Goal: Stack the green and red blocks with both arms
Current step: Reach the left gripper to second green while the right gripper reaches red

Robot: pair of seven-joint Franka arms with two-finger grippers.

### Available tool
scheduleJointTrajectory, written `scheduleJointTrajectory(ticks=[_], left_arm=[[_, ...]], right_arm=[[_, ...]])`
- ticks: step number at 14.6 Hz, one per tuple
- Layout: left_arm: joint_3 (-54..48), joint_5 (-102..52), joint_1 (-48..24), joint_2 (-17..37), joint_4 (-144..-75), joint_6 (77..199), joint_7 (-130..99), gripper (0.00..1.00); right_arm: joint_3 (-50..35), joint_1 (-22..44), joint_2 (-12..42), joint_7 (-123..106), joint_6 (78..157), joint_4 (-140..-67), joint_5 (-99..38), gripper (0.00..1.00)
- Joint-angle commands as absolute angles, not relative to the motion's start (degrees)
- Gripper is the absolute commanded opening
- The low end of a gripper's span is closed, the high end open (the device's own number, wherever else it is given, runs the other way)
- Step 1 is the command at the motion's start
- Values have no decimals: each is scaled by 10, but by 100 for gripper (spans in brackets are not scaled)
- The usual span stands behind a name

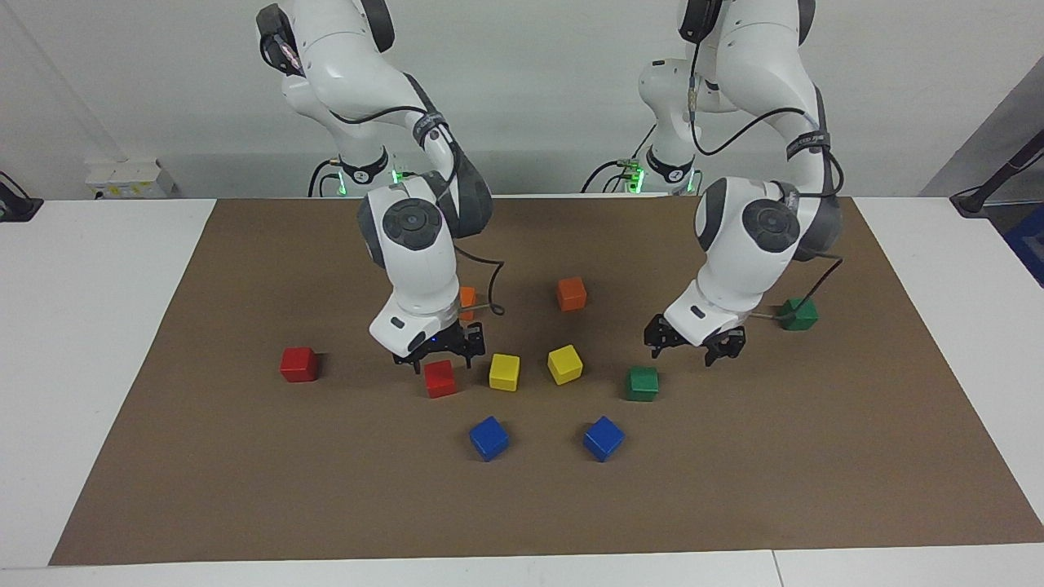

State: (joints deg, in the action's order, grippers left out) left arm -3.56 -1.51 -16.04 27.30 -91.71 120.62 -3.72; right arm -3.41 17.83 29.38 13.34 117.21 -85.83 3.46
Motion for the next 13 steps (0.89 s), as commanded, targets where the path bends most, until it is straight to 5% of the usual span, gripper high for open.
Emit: scheduleJointTrajectory(ticks=[1, 11, 12, 13], left_arm=[[-25, -13, -176, 285, -902, 1222, -44, 100], [-25, -6, -191, 284, -970, 1303, -62, 100], [-24, -5, -192, 283, -976, 1305, -64, 92], [-24, -4, -196, 282, -978, 1307, -67, 70]], right_arm=[[-37, 170, 288, 99, 1177, -874, 36, 94], [-36, 157, 288, 58, 1249, -939, 34, 93], [-37, 158, 288, 58, 1250, -941, 34, 93], [-36, 158, 288, 58, 1254, -946, 34, 92]])
